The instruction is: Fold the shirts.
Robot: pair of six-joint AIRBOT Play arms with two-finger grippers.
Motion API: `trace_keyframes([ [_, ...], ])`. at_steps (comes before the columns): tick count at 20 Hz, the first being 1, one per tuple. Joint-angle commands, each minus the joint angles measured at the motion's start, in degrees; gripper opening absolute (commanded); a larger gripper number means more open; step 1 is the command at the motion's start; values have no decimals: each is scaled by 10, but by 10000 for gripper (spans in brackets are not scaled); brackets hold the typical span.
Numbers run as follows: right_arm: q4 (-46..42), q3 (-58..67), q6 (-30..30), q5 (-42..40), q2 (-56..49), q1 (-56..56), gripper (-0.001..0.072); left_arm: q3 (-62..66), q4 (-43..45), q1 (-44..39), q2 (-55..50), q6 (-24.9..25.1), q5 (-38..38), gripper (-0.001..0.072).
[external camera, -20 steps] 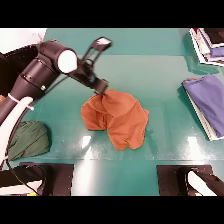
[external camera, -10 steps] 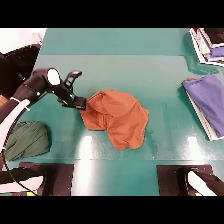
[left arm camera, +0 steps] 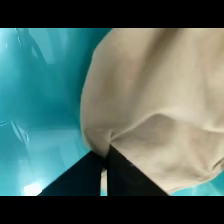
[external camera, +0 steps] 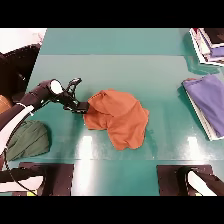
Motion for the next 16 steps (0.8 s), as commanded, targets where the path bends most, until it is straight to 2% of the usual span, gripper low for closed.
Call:
trace_keyframes([
  [1, -3, -48, 14, 41, 10, -12, 15, 29, 48, 1, 22, -2, 8, 24],
  [5, -70, -285, 36, 42, 66, 0, 23, 71, 75, 1, 55, -1, 10, 24],
  [6, -69, -362, 36, 32, 77, 11, 194, 72, 74, 1, 56, -1, 13, 24],
  [7, -69, -433, 37, 15, 82, 27, 433, 71, 74, 1, 55, -1, 13, 24],
  [8, -65, -503, 37, -17, 82, 48, 488, 71, 74, 0, 54, -1, 13, 24],
  [10, -5, -605, 36, -106, 65, 83, 487, 70, 74, 1, 54, -1, 13, 24],
  [12, 57, -656, 29, -201, 28, 108, 486, 70, 74, 0, 54, -1, 12, 24],
  [16, 121, -644, 12, -320, -68, 158, 485, 70, 74, 1, 54, -1, 10, 24],
])
